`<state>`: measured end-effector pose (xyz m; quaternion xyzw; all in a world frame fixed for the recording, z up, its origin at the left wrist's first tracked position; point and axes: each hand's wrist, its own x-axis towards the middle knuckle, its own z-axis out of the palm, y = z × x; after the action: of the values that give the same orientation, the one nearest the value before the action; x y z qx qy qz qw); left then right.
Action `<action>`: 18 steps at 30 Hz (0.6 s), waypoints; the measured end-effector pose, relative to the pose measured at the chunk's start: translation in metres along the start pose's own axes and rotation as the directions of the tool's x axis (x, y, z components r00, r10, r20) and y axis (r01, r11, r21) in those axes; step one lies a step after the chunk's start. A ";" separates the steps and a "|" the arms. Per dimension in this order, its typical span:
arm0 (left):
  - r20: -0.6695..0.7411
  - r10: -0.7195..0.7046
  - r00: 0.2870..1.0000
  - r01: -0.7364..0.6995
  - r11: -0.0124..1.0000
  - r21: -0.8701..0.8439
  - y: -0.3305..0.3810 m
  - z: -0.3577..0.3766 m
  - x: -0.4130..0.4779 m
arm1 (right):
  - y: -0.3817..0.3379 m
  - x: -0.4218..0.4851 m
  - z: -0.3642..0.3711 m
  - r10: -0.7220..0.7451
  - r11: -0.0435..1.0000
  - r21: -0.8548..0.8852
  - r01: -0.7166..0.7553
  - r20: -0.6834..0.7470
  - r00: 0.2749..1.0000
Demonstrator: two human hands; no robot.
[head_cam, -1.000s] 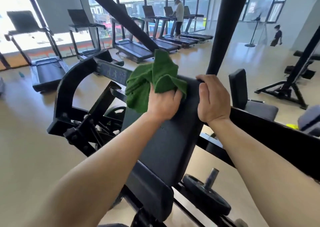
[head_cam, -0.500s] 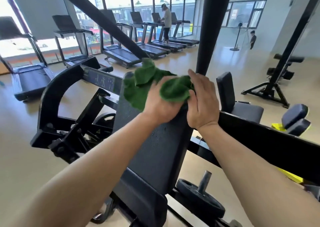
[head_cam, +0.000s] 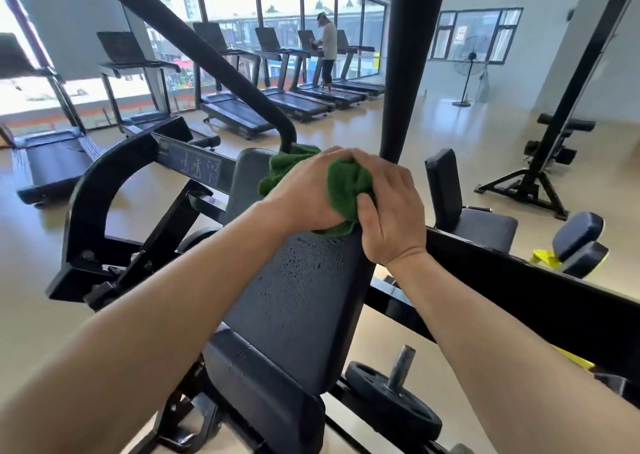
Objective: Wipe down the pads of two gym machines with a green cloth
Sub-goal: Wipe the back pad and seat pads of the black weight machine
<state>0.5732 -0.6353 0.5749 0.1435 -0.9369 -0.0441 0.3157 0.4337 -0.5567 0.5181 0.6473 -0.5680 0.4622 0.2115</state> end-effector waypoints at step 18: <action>-0.286 -0.528 0.800 0.384 0.816 -0.431 0.015 0.023 0.002 | -0.002 -0.003 0.004 0.129 0.987 0.106 -0.121 -0.074 0.989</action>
<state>0.5545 -0.6218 0.5603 0.3154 -0.7664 -0.2570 0.4970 0.4374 -0.5573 0.5140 0.6010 -0.5743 0.5287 0.1717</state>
